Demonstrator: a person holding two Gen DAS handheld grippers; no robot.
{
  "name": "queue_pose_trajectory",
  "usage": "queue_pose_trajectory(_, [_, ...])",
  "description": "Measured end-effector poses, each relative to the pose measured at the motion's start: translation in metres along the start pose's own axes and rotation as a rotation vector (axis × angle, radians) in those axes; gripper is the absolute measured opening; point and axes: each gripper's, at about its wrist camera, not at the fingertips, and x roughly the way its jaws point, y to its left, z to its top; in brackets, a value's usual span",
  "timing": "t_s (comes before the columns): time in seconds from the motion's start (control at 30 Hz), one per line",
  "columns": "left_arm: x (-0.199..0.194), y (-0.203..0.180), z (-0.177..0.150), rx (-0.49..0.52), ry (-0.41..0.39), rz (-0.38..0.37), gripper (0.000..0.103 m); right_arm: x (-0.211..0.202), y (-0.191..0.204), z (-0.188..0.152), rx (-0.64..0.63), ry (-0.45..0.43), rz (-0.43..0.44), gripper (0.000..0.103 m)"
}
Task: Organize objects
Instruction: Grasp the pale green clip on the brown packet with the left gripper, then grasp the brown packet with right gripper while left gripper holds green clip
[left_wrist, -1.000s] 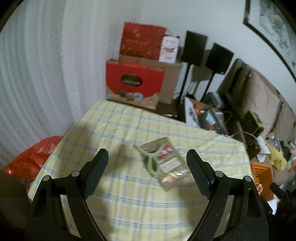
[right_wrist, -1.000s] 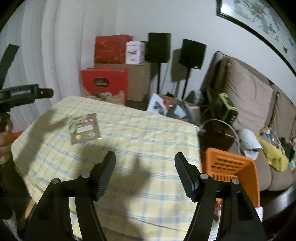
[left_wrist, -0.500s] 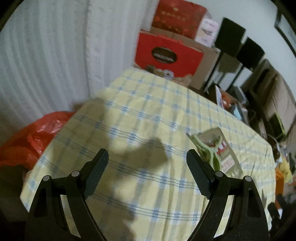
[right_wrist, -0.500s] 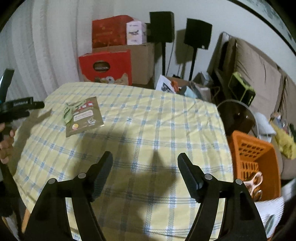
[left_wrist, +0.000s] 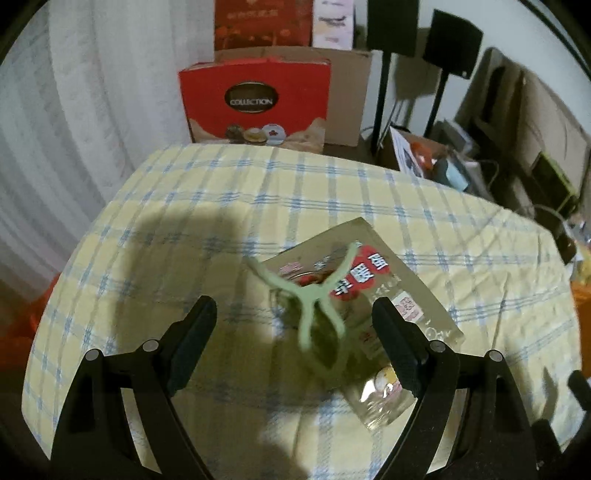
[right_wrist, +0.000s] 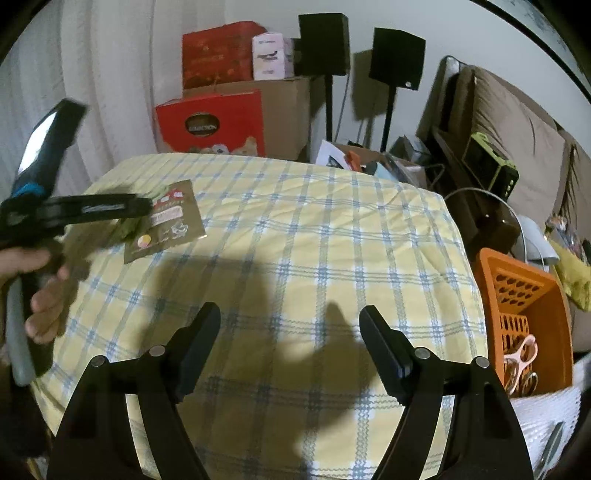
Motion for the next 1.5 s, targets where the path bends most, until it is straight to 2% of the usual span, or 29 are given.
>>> queue_pose_trajectory(0.1, [-0.001,-0.004,-0.003,0.016,-0.017,0.005,0.077,-0.003,-0.006,-0.001,0.013,-0.006,-0.001,0.079])
queue_pose_trajectory(0.2, [-0.003,-0.003,-0.003,0.016,-0.034,0.005,0.064,-0.006,-0.014,-0.001,0.034,-0.016,0.001,0.083])
queue_pose_trajectory(0.27, [-0.003,-0.003,-0.002,0.008,-0.036,-0.009,0.048,-0.005,-0.018,-0.002,0.040,-0.013,0.002,0.083])
queue_pose_trajectory(0.33, [-0.003,-0.001,-0.001,-0.002,-0.037,-0.018,0.040,-0.002,-0.024,-0.004,0.056,0.001,-0.005,0.083])
queue_pose_trajectory(0.5, [-0.002,0.007,-0.001,-0.038,-0.036,-0.009,0.040,-0.002,-0.028,-0.006,0.079,0.009,0.001,0.083])
queue_pose_trajectory(0.63, [0.000,0.012,-0.001,-0.060,-0.036,-0.004,0.039,-0.003,-0.026,-0.005,0.062,0.013,-0.035,0.083])
queue_pose_trajectory(0.83, [0.000,0.019,-0.002,-0.081,-0.031,-0.001,0.039,-0.005,-0.023,0.000,0.051,0.015,-0.042,0.083])
queue_pose_trajectory(1.0, [-0.001,0.024,-0.004,-0.102,-0.028,-0.008,0.039,0.000,-0.011,0.009,0.047,0.019,-0.028,0.086])
queue_pose_trajectory(1.13, [-0.003,0.028,-0.008,-0.088,-0.026,0.004,0.039,0.004,0.009,0.020,0.002,0.013,-0.026,0.089])
queue_pose_trajectory(1.27, [-0.016,0.050,-0.014,-0.110,-0.031,0.034,0.039,0.006,0.039,0.041,-0.067,-0.009,-0.022,0.102])
queue_pose_trajectory(1.37, [-0.026,0.072,-0.011,-0.144,-0.056,0.073,0.039,0.011,0.069,0.060,-0.149,-0.044,-0.012,0.102])
queue_pose_trajectory(1.43, [-0.029,0.085,-0.010,-0.171,-0.064,0.090,0.039,0.019,0.084,0.070,-0.176,-0.047,0.014,0.102])
queue_pose_trajectory(1.5, [-0.029,0.097,-0.011,-0.194,-0.065,0.095,0.039,0.032,0.096,0.080,-0.177,-0.018,0.081,0.102])
